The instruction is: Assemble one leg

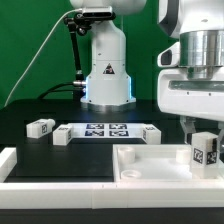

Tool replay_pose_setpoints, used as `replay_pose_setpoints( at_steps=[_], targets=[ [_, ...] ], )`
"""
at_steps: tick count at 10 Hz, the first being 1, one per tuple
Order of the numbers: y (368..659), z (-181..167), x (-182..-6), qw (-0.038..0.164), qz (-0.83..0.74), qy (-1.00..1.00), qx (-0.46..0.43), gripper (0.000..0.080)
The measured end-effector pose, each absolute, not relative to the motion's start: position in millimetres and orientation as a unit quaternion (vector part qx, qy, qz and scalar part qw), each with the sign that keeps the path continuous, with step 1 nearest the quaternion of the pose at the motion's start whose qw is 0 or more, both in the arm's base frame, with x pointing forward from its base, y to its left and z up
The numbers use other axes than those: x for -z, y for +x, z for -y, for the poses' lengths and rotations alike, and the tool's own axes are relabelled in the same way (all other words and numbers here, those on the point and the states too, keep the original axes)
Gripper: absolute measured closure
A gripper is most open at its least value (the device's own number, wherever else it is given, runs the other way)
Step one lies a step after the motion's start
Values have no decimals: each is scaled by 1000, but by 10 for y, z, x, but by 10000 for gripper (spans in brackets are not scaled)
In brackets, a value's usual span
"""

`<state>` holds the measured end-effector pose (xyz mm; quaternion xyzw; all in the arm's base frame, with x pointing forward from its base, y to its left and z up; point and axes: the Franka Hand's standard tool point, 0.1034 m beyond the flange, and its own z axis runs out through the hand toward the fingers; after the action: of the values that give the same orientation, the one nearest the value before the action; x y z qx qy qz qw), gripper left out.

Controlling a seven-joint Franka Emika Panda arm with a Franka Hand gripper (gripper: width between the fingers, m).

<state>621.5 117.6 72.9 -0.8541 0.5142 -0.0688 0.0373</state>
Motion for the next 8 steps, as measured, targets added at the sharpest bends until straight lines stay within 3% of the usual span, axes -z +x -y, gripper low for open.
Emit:
replay_pose_setpoints(
  at_steps=[1, 2, 3, 8],
  targets=[
    [6218, -1164, -730, 36, -496, -865, 70, 287],
    [6223, -1153, -733, 33, -461, -884, 72, 179],
    [6220, -1179, -736, 30, -414, -907, 74, 159],
    [6190, -1290, -724, 9, -142, -987, 78, 150]
  ],
)
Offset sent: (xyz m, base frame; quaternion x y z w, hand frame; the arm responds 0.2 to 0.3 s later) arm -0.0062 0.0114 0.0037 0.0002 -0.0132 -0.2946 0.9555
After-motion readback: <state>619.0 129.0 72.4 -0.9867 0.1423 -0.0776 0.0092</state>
